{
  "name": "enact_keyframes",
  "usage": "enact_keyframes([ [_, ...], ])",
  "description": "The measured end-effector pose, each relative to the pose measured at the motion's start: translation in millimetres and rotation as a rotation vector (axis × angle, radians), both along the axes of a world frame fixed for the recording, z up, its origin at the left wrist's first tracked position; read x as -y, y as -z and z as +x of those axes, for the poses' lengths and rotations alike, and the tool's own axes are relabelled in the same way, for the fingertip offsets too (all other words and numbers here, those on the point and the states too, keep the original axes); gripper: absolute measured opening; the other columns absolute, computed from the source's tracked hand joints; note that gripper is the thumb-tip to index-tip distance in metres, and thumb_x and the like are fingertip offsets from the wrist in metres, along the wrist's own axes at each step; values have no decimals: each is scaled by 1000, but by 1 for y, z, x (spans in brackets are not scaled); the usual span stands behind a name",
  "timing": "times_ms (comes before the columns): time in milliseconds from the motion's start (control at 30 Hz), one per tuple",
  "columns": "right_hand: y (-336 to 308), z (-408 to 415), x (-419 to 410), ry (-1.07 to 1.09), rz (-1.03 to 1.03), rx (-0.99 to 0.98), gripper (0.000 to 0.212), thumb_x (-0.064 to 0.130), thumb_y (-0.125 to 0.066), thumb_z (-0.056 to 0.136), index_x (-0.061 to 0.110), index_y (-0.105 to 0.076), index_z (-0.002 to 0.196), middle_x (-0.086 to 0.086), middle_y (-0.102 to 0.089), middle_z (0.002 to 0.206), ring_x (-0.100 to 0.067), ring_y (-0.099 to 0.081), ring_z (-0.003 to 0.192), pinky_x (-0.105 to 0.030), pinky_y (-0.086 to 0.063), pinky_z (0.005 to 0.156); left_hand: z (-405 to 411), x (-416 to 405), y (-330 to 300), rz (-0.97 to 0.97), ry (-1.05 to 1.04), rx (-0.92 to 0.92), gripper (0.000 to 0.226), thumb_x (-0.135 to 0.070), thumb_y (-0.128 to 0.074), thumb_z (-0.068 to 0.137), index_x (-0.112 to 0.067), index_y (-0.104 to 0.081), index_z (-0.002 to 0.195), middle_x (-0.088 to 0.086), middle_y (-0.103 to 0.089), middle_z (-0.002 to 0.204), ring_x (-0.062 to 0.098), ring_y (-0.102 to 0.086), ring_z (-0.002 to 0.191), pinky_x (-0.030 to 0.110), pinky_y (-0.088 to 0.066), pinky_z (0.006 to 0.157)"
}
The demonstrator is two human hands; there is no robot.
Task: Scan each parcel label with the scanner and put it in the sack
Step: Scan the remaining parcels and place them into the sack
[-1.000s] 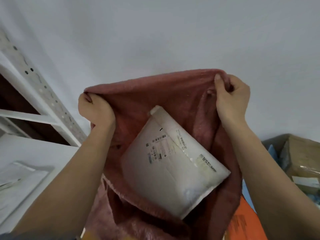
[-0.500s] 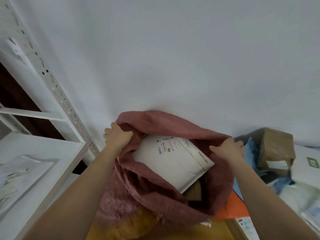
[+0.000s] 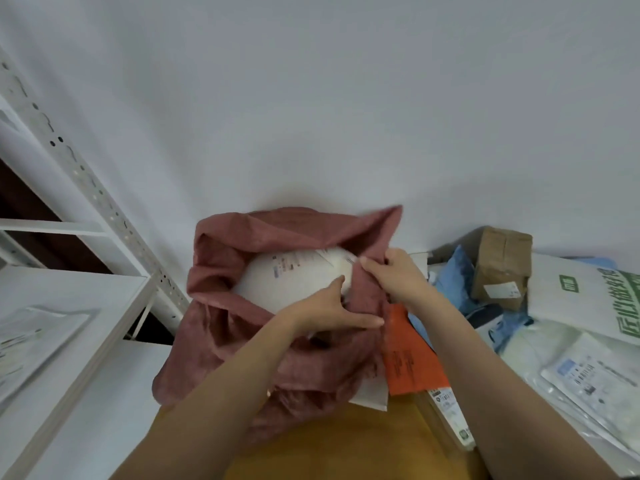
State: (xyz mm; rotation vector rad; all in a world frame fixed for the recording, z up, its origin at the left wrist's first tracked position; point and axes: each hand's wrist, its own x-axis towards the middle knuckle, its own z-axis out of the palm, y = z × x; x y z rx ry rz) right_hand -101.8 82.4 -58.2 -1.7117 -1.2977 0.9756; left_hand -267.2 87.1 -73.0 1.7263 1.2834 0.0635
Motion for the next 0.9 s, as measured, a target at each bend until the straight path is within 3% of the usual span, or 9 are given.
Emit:
enact_keyframes([
  [100,-21,-8,0,-63,108,-203,40,25,-61,94,-13,-63,104,-26,-69,97,-35,-67,88,-47,-55,77,3,1,-3,302,-223,102,54,-16,-69,80,-10,-51,131,2,-65,113,19,-63,102,22,-45,76],
  [200,-21,-4,8,-149,83,-439,23,27,-59,96,9,-71,105,-10,-74,104,-21,-71,96,-32,-59,80,-15,-4,-15,531,-516,216,28,0,-50,87,-7,-66,108,2,-68,89,18,-63,83,20,-45,68],
  [300,-3,4,16,-106,-46,-443,28,36,-56,97,14,-68,109,-4,-74,101,-11,-71,84,-24,-57,72,-36,-9,-14,470,-718,311,23,0,-44,93,-2,-65,102,17,-67,92,28,-60,82,36,-46,68],
  [367,13,10,20,-12,-168,-369,30,33,-55,98,9,-64,112,-14,-70,111,-16,-66,83,-28,-56,71,-41,-10,-5,416,-752,272,21,-3,-44,94,-5,-65,100,15,-65,89,25,-57,78,35,-42,65],
  [433,27,15,26,18,-257,-323,22,25,-57,98,9,-63,111,-20,-68,113,-18,-61,76,-22,-49,58,-43,-11,3,443,-858,290,21,-5,-46,94,-3,-65,101,11,-63,85,23,-56,79,32,-41,67],
  [533,43,21,38,66,-321,-229,28,23,-58,97,9,-60,120,-8,-65,83,-14,-55,61,-20,-46,48,-49,-16,10,500,-1047,332,20,-7,-48,91,1,-64,101,17,-65,93,30,-59,89,33,-41,75],
  [667,62,25,54,128,-443,-168,36,26,-55,98,12,-54,131,-8,-64,103,-22,-63,90,-30,-54,71,-59,-16,33,375,-977,176,11,0,-56,81,-6,-58,91,11,-59,84,33,-59,93,31,-37,74],
  [767,75,24,67,156,-513,-234,52,28,-59,96,12,-42,142,-12,-53,135,-29,-55,116,-37,-49,88,-65,-14,53,294,-839,55,40,-3,-64,77,-4,-53,115,13,-59,100,29,-56,92,32,-39,73],
  [900,80,37,87,227,-494,-213,50,29,-61,95,10,-46,138,-5,-60,115,-21,-59,100,-37,-51,85,-46,-13,58,243,-710,19,77,-4,-69,75,-3,-31,142,22,-50,128,36,-57,105,38,-46,78],
])
